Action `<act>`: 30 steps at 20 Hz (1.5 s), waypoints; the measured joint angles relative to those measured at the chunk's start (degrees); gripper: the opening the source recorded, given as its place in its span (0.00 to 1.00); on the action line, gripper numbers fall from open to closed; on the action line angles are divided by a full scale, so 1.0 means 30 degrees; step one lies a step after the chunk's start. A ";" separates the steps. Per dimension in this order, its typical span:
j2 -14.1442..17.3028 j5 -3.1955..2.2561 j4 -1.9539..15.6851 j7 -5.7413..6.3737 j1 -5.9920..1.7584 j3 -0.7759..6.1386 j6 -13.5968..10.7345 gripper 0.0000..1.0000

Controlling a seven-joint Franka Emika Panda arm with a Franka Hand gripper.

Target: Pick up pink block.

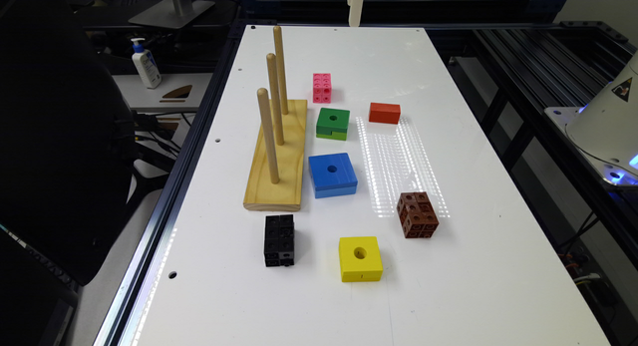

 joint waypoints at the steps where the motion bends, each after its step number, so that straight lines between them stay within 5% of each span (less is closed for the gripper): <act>1: 0.0000 0.0000 0.0002 -0.0005 -0.0003 0.0000 0.0000 1.00; 13: 0.0586 0.0000 0.0424 -0.0106 -0.0147 -0.0003 0.0036 1.00; 30: 0.2996 0.0000 0.0688 -0.0120 -0.0170 -0.0002 0.1830 1.00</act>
